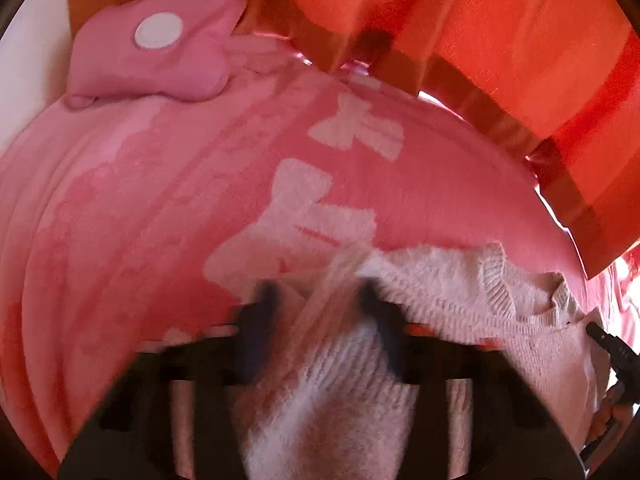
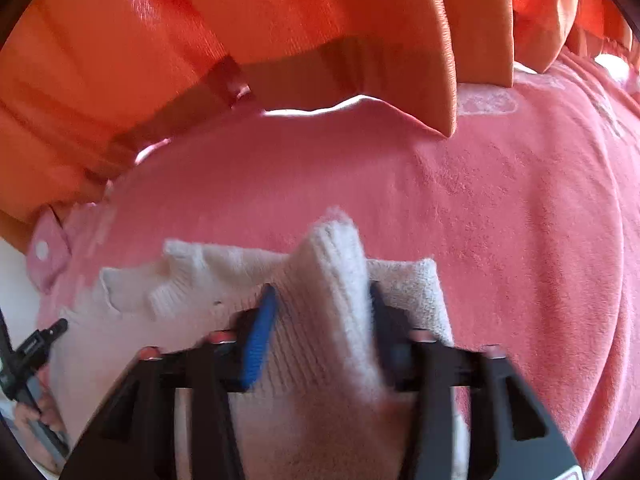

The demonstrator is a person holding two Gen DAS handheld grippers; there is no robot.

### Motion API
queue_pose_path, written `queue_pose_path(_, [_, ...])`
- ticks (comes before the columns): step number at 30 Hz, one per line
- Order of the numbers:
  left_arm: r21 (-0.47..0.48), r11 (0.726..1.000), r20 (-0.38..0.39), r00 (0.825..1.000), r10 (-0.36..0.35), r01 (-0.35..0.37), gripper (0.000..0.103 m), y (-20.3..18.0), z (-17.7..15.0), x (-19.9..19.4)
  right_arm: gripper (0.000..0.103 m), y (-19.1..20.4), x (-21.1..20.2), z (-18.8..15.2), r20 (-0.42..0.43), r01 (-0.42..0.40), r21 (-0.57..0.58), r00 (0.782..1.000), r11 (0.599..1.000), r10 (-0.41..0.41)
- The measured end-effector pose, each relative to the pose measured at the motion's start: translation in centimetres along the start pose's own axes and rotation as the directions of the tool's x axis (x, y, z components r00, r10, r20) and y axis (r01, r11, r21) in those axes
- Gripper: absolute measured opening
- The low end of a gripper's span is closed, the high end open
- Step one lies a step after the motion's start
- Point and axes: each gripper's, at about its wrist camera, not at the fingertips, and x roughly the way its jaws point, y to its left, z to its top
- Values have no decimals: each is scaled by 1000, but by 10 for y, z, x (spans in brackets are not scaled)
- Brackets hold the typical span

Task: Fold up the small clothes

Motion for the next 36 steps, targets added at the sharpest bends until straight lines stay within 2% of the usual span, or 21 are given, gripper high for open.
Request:
queue_pose_path(2, [-15, 997, 68, 995, -69, 70, 9, -5, 7, -24, 12, 7, -33, 7, 113, -118, 12, 987, 993, 116])
queue_pose_path(4, [16, 996, 162, 982, -94, 92, 9, -13, 14, -52, 11, 13, -59, 13, 201, -170, -11, 965, 985, 169])
queue_pose_path(5, [25, 996, 180, 980, -84, 81, 9, -14, 15, -56, 11, 13, -66, 15, 235, -172, -18, 957, 985, 171])
queue_pose_path(6, [32, 998, 187, 980, -66, 61, 9, -14, 16, -55, 11, 10, -60, 16, 225, -133, -16, 965, 991, 133])
queue_pose_path(7, [32, 999, 177, 984, -32, 26, 9, -12, 15, -48, 11, 4, -42, 17, 170, -73, -3, 983, 997, 73])
queue_pose_path(9, [-12, 999, 65, 997, 34, -33, 9, 6, 9, -9, 11, -14, 8, 9, 3, 59, 39, 998, 997, -59])
queue_pose_path(10, [-32, 999, 27, 999, 38, -37, 9, 12, 6, 2, 10, -19, 17, 5, -19, 62, 52, 998, 997, -61])
queue_pose_path(12, [-52, 998, 27, 999, 24, -22, 9, 17, 4, 5, 10, -19, 11, 9, -1, 51, 62, 999, 997, -51])
queue_pose_path(15, [-3, 998, 56, 997, 55, -55, 14, 4, 6, -5, 19, -14, -7, 14, 26, 57, 71, 998, 996, -59])
queue_pose_path(18, [13, 993, 62, 992, 114, -115, 15, -5, 5, -15, 23, -3, -38, 11, 146, 107, 60, 983, 992, -115])
queue_pose_path(20, [23, 996, 122, 989, 86, -89, 17, -13, 5, -43, 23, 18, -61, 6, 207, 49, -14, 977, 999, -45])
queue_pose_path(21, [41, 998, 153, 987, 48, -55, 23, -21, 0, -58, 23, 29, -68, 0, 202, -8, -52, 979, 999, 19])
queue_pose_path(22, [72, 997, 180, 984, 2, -15, 30, -29, -8, -73, 24, 48, -69, -14, 146, -99, -106, 983, 989, 114])
queue_pose_path(24, [153, 988, 172, 983, -64, 37, 35, -50, -27, -86, 23, 75, -57, -39, 16, -181, -175, 982, 968, 186])
queue_pose_path(26, [217, 975, 100, 992, -74, 51, 38, -69, -48, -79, 23, 100, -29, -65, -120, -151, -242, 985, 958, 125])
queue_pose_path(27, [233, 972, 57, 997, -53, 38, 38, -75, -57, -69, 23, 111, -7, -81, -188, -105, -287, 981, 952, 51])
queue_pose_path(29, [249, 969, -40, 999, -1, 11, 38, -80, -72, -44, 23, 122, -11, -89, -109, -34, -348, 994, 937, -5])
queue_pose_path(30, [255, 967, -35, 999, 23, -13, 39, -81, -78, -37, 23, 125, -22, -90, -84, -13, -357, 996, 934, -18])
queue_pose_path(32, [290, 955, 6, 998, 62, -61, 40, -86, -83, -43, 24, 119, -48, -94, -44, -63, -297, 998, 953, 52])
queue_pose_path(34, [259, 965, 7, 999, 44, -44, 41, -81, -91, -52, 24, 114, -63, -102, -44, -103, -272, 995, 957, 95])
queue_pose_path(36, [237, 971, 1, 999, 42, -41, 42, -75, -101, -56, 24, 107, -54, -120, -112, -69, -274, 993, 959, 39])
